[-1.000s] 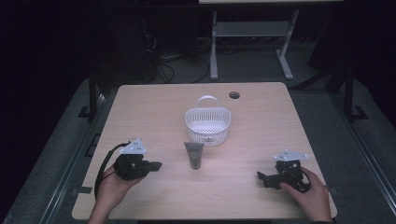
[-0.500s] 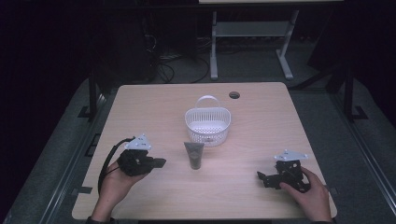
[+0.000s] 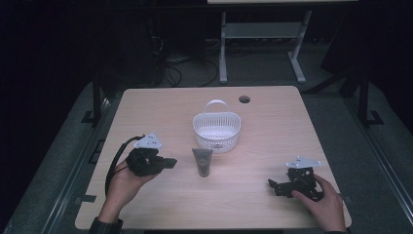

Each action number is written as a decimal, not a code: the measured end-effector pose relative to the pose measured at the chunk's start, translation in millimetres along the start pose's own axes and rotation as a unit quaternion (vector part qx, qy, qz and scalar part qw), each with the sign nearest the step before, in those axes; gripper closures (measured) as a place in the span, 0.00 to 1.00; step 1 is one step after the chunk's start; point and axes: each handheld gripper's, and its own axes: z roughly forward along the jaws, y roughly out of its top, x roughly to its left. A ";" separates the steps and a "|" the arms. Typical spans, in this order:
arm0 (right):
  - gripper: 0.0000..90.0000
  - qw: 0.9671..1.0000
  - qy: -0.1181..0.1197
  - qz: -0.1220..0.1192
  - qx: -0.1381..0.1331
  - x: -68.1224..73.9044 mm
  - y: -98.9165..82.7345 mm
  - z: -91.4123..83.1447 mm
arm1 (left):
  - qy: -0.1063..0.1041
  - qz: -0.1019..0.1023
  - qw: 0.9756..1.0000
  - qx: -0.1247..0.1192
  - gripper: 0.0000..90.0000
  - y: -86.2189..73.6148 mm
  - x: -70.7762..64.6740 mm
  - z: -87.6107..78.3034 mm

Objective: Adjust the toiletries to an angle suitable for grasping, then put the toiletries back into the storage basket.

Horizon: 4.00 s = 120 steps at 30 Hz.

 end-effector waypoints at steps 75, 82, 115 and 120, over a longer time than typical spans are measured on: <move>0.00 1.000 0.000 0.000 0.000 0.0 0.0 -0.1 | -0.002 0.024 1.000 0.010 1.00 64.6 17.6 45.3; 0.00 1.000 0.000 0.000 0.000 0.0 0.0 -0.1 | -0.002 0.025 1.000 0.005 1.00 63.6 19.2 44.0; 0.00 1.000 0.000 0.001 0.000 0.2 0.0 -0.2 | -0.008 0.045 0.999 0.014 0.17 55.2 11.6 31.6; 0.00 1.000 0.000 0.000 -0.001 0.1 0.0 -0.1 | -0.009 0.054 0.998 0.020 0.16 61.6 8.4 32.0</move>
